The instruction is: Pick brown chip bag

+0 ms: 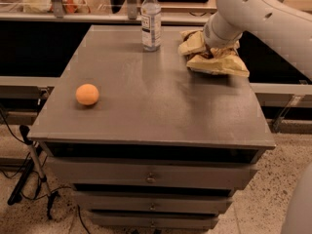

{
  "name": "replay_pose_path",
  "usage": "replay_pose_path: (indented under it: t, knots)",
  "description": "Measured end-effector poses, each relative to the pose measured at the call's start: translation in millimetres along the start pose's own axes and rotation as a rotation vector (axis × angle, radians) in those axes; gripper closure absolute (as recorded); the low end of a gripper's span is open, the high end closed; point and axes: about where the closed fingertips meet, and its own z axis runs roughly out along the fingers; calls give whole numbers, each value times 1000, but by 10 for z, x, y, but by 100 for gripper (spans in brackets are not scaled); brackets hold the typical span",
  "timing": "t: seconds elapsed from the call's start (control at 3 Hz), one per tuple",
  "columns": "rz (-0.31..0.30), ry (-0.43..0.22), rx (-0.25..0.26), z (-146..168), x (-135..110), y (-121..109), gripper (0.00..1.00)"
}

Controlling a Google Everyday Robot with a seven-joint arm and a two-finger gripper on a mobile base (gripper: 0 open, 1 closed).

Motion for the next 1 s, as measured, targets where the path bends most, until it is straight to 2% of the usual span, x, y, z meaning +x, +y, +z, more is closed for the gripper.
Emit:
replay_pose_path:
  t: [0.67,1.0]
  knots:
    - [21,13,-25,67,153,22,46]
    - [5,-12,-21,-45,93,7,70]
